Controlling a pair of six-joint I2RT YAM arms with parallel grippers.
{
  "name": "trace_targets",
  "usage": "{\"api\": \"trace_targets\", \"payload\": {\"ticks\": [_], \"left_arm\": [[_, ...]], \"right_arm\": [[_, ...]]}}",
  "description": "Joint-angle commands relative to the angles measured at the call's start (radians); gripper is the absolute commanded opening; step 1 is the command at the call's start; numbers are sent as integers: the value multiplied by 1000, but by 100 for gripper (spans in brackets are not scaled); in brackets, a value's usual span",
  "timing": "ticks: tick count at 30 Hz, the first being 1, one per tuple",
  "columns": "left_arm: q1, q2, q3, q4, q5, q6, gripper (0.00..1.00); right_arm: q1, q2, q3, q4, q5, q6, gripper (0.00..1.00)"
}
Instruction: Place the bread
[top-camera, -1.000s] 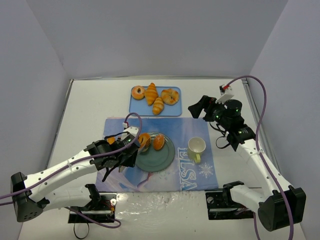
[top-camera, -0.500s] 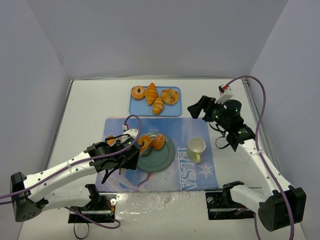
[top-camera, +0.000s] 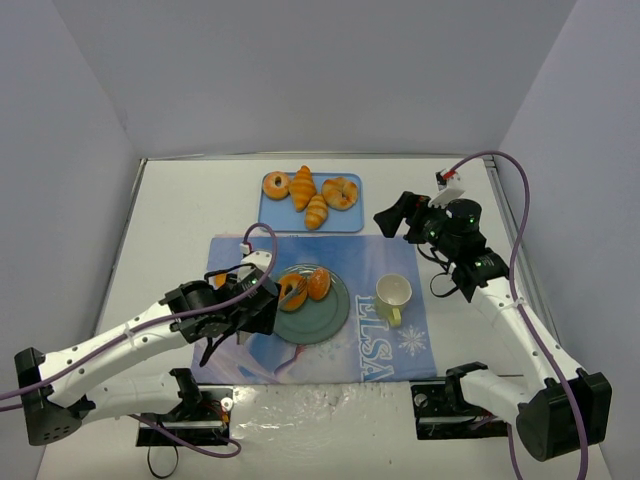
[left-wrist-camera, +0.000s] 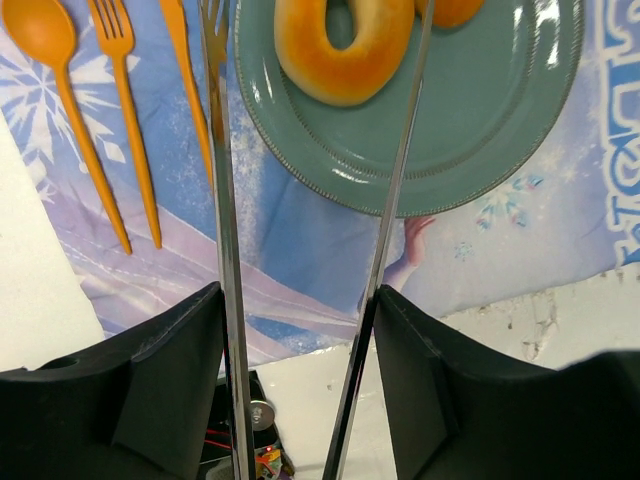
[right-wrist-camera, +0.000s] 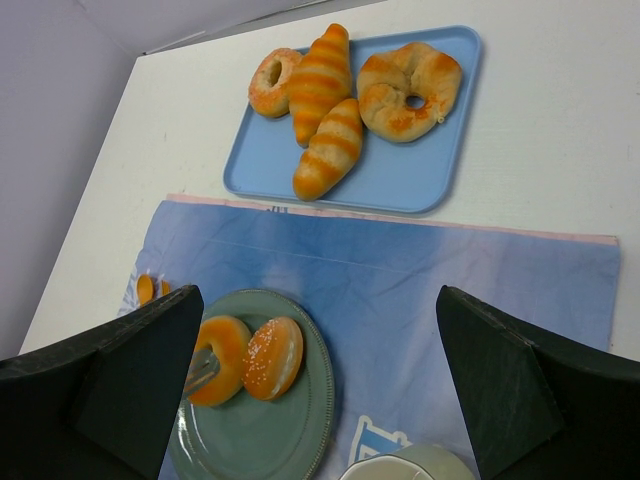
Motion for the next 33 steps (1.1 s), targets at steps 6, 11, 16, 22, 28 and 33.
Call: {"api": "trace_targets", "payload": {"ticks": [6, 11, 16, 22, 28, 33], "left_arm": [[6, -10, 191, -103, -181, 21, 56], [171, 30, 317, -100, -180, 172, 58], [524, 78, 384, 3, 4, 350, 58], [800, 218, 472, 111, 168, 423, 58], [951, 456, 577, 185, 215, 400, 57], [1056, 634, 666, 235, 250, 374, 57]], "right_arm": [[5, 3, 43, 80, -4, -13, 100], [6, 3, 46, 89, -16, -9, 100], [6, 10, 47, 102, -29, -4, 100], [11, 22, 56, 107, -38, -2, 100], [16, 36, 61, 120, -50, 4, 100], [18, 44, 67, 119, -54, -1, 100]]}}
